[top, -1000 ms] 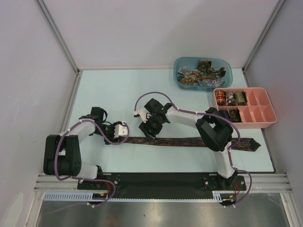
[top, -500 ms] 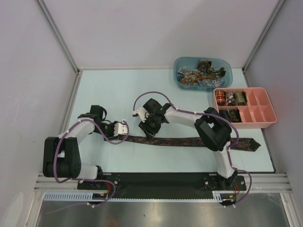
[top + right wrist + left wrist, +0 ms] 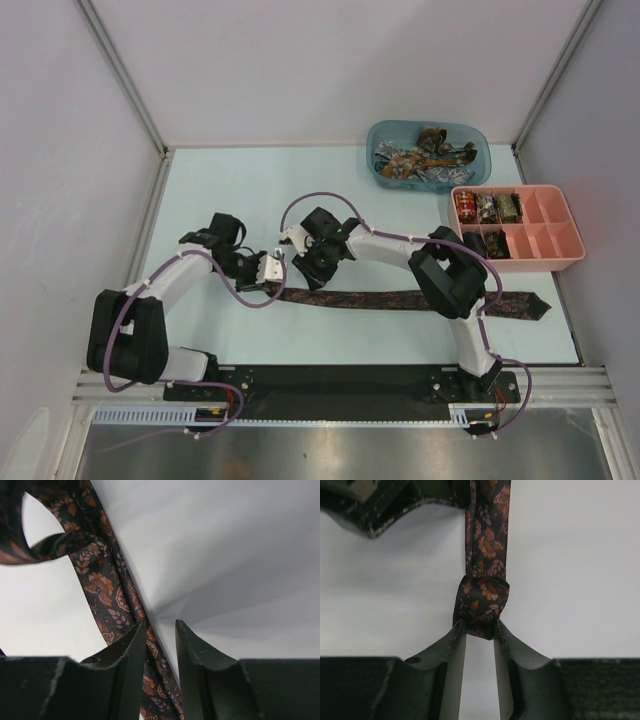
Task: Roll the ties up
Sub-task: Roll the tie at the center of the board.
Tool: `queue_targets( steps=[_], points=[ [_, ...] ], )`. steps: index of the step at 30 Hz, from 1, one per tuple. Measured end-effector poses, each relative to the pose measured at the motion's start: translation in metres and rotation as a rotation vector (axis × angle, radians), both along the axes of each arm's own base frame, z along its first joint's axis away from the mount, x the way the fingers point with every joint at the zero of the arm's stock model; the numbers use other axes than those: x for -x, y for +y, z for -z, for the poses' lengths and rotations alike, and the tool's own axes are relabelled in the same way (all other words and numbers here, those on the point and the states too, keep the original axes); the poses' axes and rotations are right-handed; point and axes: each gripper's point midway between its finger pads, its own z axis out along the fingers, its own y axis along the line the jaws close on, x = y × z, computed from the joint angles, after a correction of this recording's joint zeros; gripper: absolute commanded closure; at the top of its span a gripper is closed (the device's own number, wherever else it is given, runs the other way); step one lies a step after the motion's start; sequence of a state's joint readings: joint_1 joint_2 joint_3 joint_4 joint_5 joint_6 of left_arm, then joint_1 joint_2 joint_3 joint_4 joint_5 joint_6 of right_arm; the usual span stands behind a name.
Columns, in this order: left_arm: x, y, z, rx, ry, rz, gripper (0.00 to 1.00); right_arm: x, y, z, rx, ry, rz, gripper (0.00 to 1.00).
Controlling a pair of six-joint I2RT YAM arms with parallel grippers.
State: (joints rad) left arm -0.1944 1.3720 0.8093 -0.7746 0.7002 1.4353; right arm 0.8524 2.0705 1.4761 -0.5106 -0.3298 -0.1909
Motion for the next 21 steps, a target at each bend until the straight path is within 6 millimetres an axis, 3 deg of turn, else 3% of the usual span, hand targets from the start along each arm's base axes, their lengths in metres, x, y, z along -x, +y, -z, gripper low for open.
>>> queue_targets(
  steps=[6, 13, 21],
  points=[
    [0.008, -0.023, 0.005, 0.012, 0.047, 0.035, 0.7, 0.0, -0.002, -0.003, -0.069, 0.107, 0.059, 0.62],
    [0.007, -0.04, 0.013, 0.008, 0.083, 0.031, 0.72, -0.01, -0.03, -0.016, -0.245, 0.356, 0.272, 0.63],
    [0.005, -0.05, 0.024, -0.018, 0.103, 0.011, 0.74, 0.017, 0.002, -0.048, -0.397, 0.567, 0.283, 0.63]
  ],
)
